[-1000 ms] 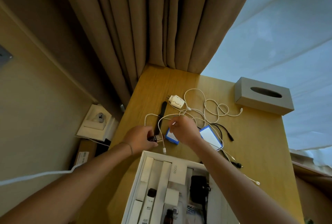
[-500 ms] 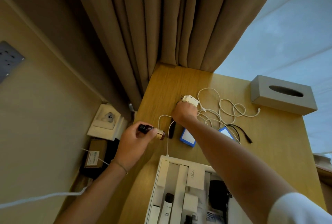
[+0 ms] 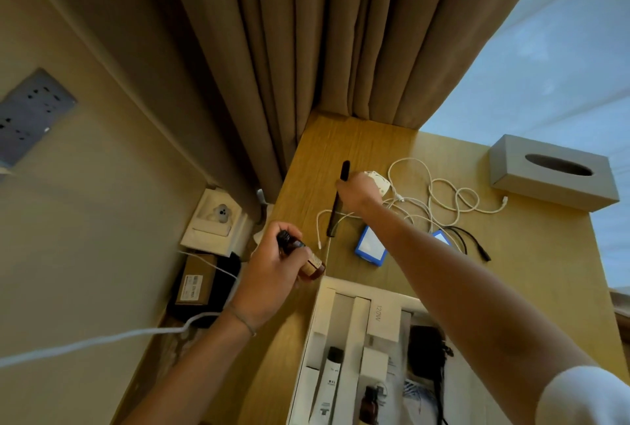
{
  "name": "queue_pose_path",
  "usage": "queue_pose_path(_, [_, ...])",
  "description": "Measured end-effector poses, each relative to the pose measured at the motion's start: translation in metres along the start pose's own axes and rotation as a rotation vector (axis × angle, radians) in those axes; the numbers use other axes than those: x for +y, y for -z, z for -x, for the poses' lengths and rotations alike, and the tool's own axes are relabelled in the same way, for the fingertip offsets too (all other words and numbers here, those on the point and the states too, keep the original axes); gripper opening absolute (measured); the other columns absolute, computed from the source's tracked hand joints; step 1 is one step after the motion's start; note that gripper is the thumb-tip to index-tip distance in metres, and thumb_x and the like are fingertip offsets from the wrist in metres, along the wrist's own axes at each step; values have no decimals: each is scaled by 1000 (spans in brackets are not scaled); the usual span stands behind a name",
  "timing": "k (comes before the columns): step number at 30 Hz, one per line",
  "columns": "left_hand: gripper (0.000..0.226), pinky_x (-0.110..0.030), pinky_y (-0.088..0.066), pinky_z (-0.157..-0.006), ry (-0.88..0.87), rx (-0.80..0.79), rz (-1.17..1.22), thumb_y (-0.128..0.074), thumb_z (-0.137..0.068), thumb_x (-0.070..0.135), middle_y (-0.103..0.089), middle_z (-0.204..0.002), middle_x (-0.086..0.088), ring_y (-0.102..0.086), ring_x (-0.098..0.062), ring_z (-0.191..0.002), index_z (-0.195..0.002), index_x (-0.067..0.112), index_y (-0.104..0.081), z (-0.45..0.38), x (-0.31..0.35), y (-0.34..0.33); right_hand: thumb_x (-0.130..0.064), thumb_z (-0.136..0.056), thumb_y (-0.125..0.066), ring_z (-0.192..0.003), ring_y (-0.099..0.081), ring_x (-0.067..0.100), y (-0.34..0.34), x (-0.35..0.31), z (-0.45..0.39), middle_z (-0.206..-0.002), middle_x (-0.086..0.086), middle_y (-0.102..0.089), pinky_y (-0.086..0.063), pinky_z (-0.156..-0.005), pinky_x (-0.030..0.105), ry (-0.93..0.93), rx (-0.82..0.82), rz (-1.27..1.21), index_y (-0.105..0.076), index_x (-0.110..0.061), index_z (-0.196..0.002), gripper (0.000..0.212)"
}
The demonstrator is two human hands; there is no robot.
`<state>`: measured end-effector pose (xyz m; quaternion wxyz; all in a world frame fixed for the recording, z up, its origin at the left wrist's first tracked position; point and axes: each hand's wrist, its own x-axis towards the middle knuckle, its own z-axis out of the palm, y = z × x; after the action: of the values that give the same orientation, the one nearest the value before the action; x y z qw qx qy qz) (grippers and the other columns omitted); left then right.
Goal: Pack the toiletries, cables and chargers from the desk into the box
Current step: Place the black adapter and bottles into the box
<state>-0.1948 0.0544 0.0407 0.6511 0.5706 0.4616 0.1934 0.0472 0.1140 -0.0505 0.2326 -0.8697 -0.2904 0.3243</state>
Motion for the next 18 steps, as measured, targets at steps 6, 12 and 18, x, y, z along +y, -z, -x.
queue_pose_path(6, [24,-22,-59,-69,-118,-110,-272,-66,-92,24,-64,-103,6,-68,-9,-89,-109,33,-54,21,2,-15,-25,-98,-58,-54,-53,12,54,-8,66,-62,-3,-57,-42,-54,28,69,62,-468,-62,-16,-76,24])
queue_pose_path(12, [31,-15,-47,-65,-258,-260,-650,-54,-100,22,-59,-99,9,-60,-6,-87,-122,40,-43,39,-11,-43,-23,-100,-58,-54,-53,10,87,31,162,-57,-5,-58,-41,-55,27,142,21,-573,-66,-9,-83,23])
queue_pose_path(18, [39,-26,-52,-61,-225,-441,-960,-59,-95,16,-63,-101,-2,-61,-16,-81,-123,33,-38,41,-31,-70,-21,-97,-61,-67,-58,24,85,92,228,-74,20,-66,-50,-64,44,109,87,-597,-66,2,-91,24])
